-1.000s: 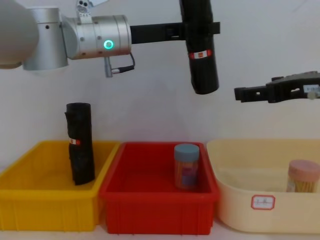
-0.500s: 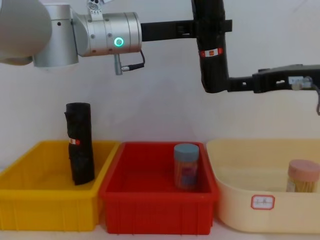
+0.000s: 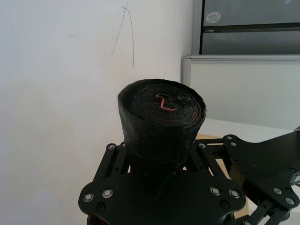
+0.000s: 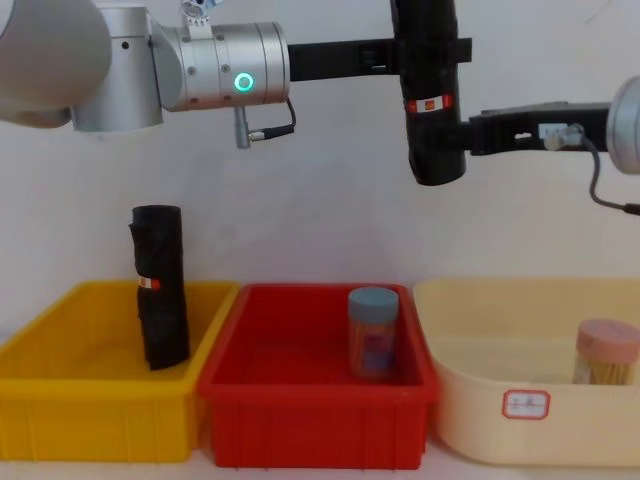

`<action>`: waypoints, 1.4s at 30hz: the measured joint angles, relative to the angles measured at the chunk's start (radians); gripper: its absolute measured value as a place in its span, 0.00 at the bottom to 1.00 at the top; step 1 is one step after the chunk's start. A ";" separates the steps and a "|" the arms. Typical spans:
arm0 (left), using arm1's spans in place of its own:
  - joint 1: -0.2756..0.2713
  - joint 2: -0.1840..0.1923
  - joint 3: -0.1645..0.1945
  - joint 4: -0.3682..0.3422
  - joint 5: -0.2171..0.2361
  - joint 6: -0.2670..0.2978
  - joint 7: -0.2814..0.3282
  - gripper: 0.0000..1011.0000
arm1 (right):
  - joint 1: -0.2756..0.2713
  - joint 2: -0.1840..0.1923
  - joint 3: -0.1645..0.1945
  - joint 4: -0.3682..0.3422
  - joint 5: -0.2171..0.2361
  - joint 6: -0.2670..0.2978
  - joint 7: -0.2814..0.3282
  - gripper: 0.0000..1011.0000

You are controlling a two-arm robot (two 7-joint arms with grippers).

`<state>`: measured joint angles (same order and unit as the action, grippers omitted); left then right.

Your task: Pick up the garbage bag with the one hand and transfer it to the other hand.

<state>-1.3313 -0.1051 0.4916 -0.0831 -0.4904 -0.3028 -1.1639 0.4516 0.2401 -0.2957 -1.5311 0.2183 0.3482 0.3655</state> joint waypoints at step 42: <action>-0.008 -0.007 0.000 0.016 0.001 -0.007 -0.005 0.44 | 0.164 -0.061 -0.066 0.234 0.003 -0.106 -0.007 0.99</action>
<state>-1.3397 -0.1123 0.4913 -0.0669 -0.4892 -0.3096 -1.1690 0.6160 0.1796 -0.3616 -1.2973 0.2210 0.2427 0.3580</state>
